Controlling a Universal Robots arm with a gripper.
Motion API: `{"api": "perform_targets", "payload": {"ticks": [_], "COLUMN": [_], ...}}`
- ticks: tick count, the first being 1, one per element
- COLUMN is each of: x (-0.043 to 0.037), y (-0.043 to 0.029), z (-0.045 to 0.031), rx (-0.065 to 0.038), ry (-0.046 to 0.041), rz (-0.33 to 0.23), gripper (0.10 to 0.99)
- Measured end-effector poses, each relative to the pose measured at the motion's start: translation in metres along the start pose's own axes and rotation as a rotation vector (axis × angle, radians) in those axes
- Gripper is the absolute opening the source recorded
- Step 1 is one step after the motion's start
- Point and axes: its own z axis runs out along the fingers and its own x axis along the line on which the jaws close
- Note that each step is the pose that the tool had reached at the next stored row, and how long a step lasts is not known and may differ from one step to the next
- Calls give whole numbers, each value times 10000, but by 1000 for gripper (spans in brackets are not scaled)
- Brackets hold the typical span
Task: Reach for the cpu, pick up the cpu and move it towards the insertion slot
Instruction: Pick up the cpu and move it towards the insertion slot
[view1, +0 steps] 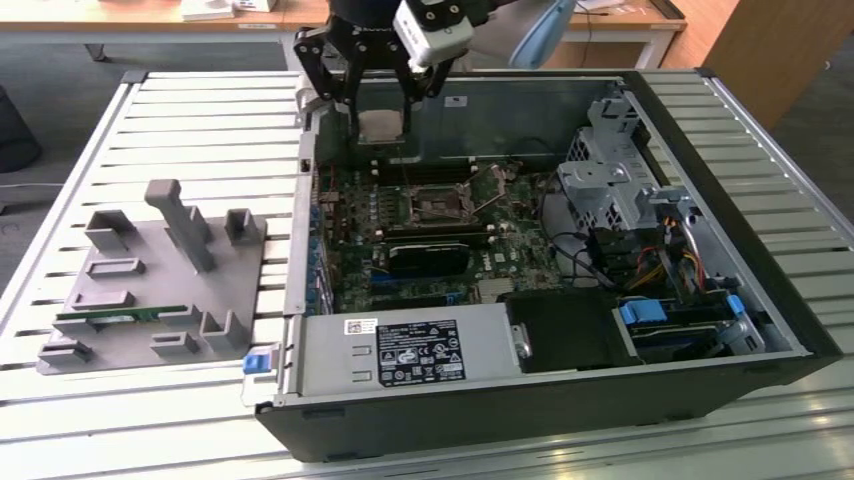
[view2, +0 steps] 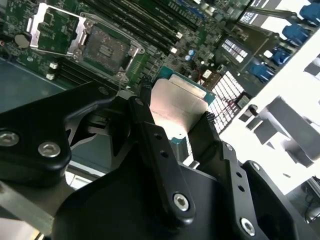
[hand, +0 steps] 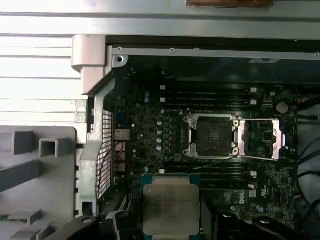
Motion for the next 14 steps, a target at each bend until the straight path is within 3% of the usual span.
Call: {"api": "perform_targets", "payload": {"ticks": [8,14], "x": [-233,-295], "y": [44,103], "z": [97,102], "rx": [1,0], "ry": [3,-16], "rz": [48,87], "gripper": [545,545]}}
